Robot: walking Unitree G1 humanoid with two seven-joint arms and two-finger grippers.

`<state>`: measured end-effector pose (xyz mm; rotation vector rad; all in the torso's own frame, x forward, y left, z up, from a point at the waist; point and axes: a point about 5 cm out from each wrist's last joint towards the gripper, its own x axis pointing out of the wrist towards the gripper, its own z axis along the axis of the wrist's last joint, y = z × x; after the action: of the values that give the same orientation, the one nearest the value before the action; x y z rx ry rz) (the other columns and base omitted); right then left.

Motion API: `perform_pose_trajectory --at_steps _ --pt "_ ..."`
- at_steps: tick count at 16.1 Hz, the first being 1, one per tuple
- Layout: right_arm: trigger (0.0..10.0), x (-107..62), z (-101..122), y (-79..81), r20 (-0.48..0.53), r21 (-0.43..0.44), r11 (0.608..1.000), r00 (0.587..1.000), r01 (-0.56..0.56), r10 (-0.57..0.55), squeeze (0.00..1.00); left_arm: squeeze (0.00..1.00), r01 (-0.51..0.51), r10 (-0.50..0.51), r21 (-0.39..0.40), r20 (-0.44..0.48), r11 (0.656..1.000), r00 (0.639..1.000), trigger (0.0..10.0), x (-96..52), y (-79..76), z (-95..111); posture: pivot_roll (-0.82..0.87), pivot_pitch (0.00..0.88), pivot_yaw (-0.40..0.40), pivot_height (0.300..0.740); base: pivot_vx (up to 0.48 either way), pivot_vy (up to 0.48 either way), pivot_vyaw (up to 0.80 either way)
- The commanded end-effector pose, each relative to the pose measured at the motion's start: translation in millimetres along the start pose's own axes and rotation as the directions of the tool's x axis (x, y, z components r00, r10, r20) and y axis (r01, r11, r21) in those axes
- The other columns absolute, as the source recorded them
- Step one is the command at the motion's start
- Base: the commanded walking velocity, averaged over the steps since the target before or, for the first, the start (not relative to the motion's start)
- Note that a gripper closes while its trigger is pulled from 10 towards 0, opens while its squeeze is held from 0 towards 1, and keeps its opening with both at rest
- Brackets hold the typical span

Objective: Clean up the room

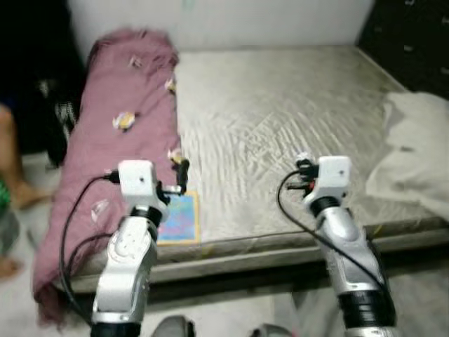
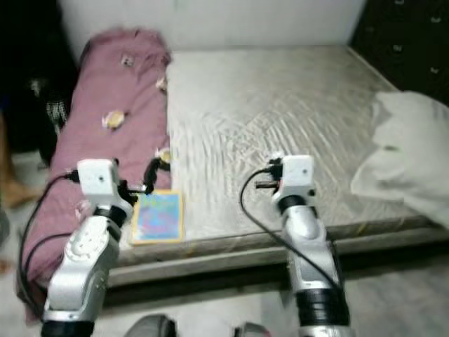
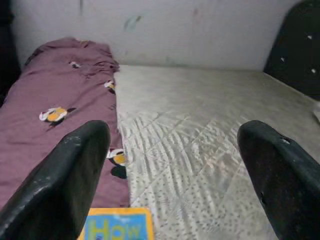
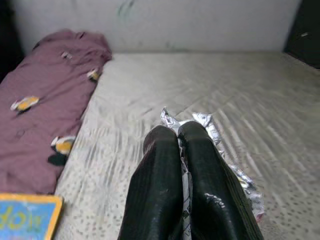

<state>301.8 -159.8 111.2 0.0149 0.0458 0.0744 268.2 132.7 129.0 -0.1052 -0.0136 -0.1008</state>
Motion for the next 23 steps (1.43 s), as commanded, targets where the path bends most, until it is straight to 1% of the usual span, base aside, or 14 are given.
perform_pose_trajectory --at_steps 1,8,10,13,14,15,16,18,23 --pt "10.0 1.9 5.1 6.7 0.017 0.004 1.000 1.000 -0.018 0.018 0.00 0.00 -0.008 0.008 0.009 0.017 1.000 1.000 10.0 1.2 5.2 3.8 0.01 0.029 -0.011 0.740 0.000 0.469 0.00" --pt "10.0 0.5 3.0 8.1 0.011 0.005 1.000 0.999 -0.030 0.030 0.00 0.00 -0.008 0.008 0.006 0.018 1.000 1.000 10.0 2.0 3.7 2.9 0.00 0.019 -0.011 0.740 0.000 0.469 0.00" --pt "10.0 0.5 4.0 11.5 0.018 0.014 0.998 0.998 -0.058 0.058 0.00 0.00 -0.008 0.008 0.003 0.018 1.000 1.000 10.0 2.7 3.1 2.2 0.00 0.016 -0.011 0.740 0.000 0.469 0.00" --pt "10.0 -0.7 5.0 12.8 0.028 0.020 0.997 0.997 -0.071 0.070 0.00 0.00 -0.006 0.006 0.009 0.014 1.000 1.000 10.0 0.9 3.2 0.9 0.00 0.016 -0.011 0.740 0.000 0.329 0.00" --pt "10.0 -0.5 4.8 12.9 0.027 0.020 0.997 0.997 -0.073 0.073 0.00 0.00 -0.007 0.006 0.011 0.014 1.000 1.000 10.0 1.0 3.5 0.8 0.00 0.012 -0.010 0.740 0.000 0.000 0.00" --pt "10.0 -1.2 7.0 17.7 0.045 0.008 0.993 0.992 -0.117 0.116 0.00 0.00 -0.029 0.028 0.030 0.021 0.999 0.999 10.0 0.9 6.9 0.8 0.00 0.012 -0.009 0.740 0.000 0.000 0.00" --pt "10.0 -1.7 8.8 20.7 0.056 -0.008 0.990 0.989 -0.138 0.138 0.00 0.00 -0.034 0.033 0.036 0.028 0.999 0.999 10.0 1.0 8.1 1.1 0.00 0.012 -0.009 0.740 0.000 0.000 0.80" --pt "10.0 -1.9 9.4 25.1 0.062 -0.003 0.988 0.986 -0.158 0.157 0.00 0.00 -0.049 0.048 0.042 0.026 0.998 0.999 10.0 1.9 9.8 0.9 0.00 0.008 -0.010 0.740 0.000 0.000 0.80" --pt "10.0 -0.8 10.5 23.0 0.067 -0.004 0.988 0.985 -0.157 0.157 0.00 0.00 -0.041 0.040 0.050 0.021 0.998 0.999 10.0 -0.4 9.0 -0.8 0.00 0.015 -0.007 0.740 0.000 0.000 0.80"
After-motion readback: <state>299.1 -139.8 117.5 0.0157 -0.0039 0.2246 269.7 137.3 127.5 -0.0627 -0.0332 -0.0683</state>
